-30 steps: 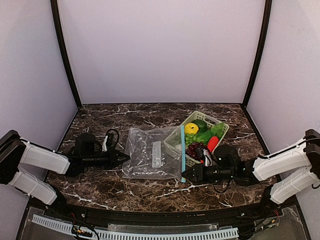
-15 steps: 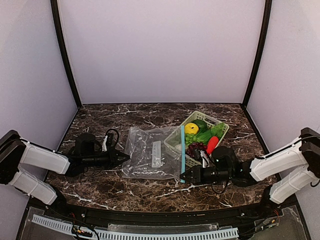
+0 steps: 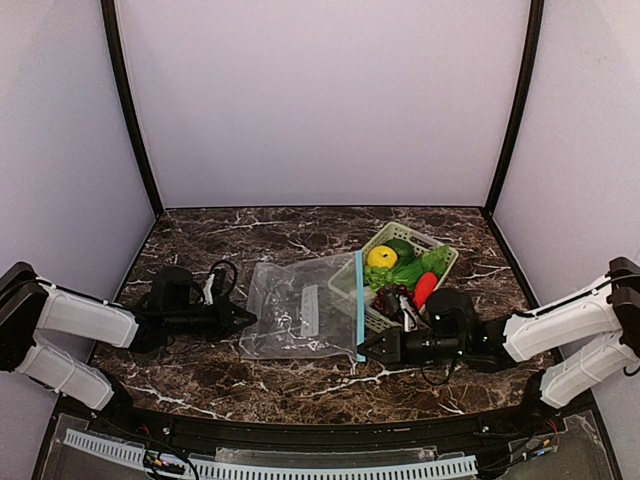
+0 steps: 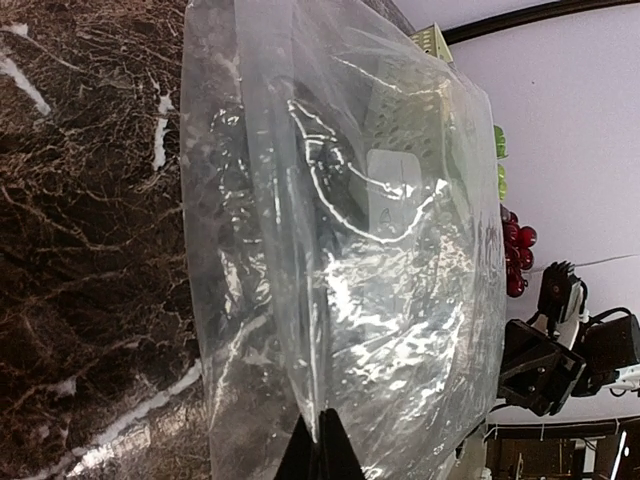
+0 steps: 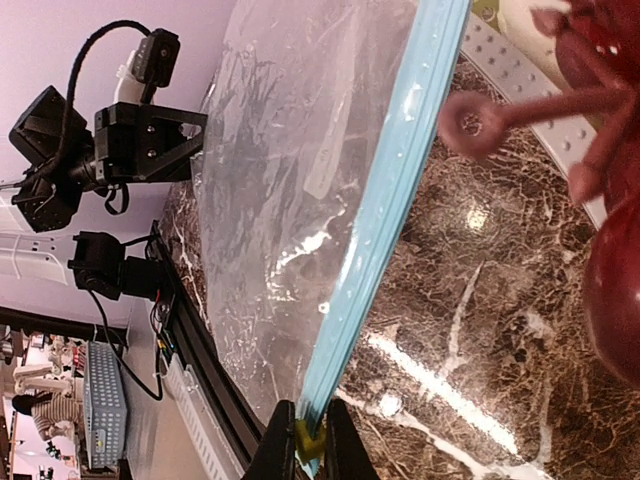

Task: Place the food in the zip-top bag and seal the zipper
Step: Pass from the left arm to the right, then pass from the right arm to the left

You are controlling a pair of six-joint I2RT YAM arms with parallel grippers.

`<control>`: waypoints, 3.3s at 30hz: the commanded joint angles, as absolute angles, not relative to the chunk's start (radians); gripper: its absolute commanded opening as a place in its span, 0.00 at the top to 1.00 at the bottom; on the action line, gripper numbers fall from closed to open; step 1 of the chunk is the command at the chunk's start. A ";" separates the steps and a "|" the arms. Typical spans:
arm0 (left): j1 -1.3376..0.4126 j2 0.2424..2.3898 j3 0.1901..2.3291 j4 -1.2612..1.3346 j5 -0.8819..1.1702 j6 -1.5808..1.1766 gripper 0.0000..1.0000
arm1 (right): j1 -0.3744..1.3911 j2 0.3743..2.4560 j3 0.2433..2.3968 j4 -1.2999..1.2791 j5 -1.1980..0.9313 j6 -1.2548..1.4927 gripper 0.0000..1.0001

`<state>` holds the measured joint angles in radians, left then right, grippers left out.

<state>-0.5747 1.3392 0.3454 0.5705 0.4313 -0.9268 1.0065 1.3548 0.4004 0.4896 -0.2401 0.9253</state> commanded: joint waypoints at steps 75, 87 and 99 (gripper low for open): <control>-1.397 1.556 1.107 0.216 -0.666 0.155 0.67 | 1.021 1.170 0.993 -0.198 -0.176 1.037 0.96; -1.396 1.587 1.127 0.217 -0.683 0.177 0.81 | 1.021 1.155 0.980 -0.195 -0.170 1.055 0.96; -1.396 1.593 1.132 0.198 -0.697 0.177 0.98 | 1.021 1.167 0.978 -0.195 -0.167 1.060 0.96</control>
